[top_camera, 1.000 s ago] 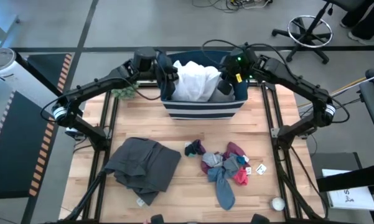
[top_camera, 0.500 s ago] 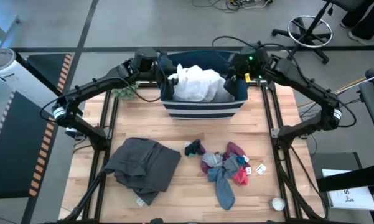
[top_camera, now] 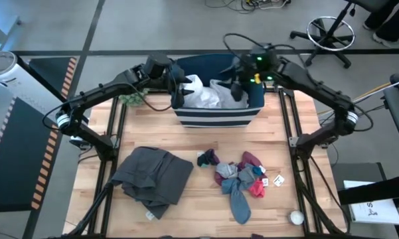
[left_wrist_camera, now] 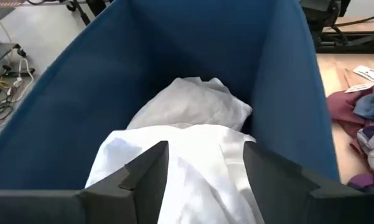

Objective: Sort clothes
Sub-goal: Put the white polo shirt into the blue laundry organizer

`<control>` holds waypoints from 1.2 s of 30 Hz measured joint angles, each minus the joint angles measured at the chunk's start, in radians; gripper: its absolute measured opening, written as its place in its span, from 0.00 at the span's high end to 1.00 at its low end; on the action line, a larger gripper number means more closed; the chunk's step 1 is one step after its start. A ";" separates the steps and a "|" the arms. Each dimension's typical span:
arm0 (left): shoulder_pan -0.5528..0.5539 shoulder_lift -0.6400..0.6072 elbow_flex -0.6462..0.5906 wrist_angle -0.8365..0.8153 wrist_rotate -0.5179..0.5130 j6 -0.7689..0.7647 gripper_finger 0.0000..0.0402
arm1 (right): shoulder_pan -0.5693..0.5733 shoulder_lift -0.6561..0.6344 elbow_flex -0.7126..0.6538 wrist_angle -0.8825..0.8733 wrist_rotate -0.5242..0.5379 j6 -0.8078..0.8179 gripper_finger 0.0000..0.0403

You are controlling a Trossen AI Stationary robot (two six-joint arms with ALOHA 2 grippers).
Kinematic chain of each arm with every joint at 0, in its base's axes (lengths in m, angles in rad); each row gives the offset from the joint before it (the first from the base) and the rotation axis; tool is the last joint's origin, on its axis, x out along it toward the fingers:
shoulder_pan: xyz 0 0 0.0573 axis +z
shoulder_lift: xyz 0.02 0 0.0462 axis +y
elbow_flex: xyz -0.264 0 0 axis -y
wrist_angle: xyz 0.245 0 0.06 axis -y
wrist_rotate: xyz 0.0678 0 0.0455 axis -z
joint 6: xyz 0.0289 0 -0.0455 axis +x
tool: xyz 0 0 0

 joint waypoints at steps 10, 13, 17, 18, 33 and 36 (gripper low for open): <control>-0.005 -0.057 0.000 -0.047 -0.001 0.024 0.66 | -0.018 0.282 0.067 -0.006 -0.059 -0.021 0.98; -0.005 -0.096 -0.001 -0.081 -0.001 0.029 0.74 | -0.021 0.357 0.138 -0.128 -0.073 -0.059 0.97; -0.005 -0.156 -0.005 -0.111 -0.001 0.032 0.84 | -0.029 0.441 0.232 -0.321 -0.065 -0.116 0.99; -0.005 -0.169 -0.008 -0.120 -0.001 0.032 0.86 | -0.031 0.461 0.251 -0.371 -0.052 -0.128 1.00; -0.005 -0.316 -0.175 -0.088 0.000 -0.006 1.00 | -0.054 0.509 0.262 -0.638 0.057 -0.166 1.00; -0.005 -0.359 -0.252 -0.009 0.000 -0.014 1.00 | -0.051 0.438 0.262 -0.594 0.083 -0.166 1.00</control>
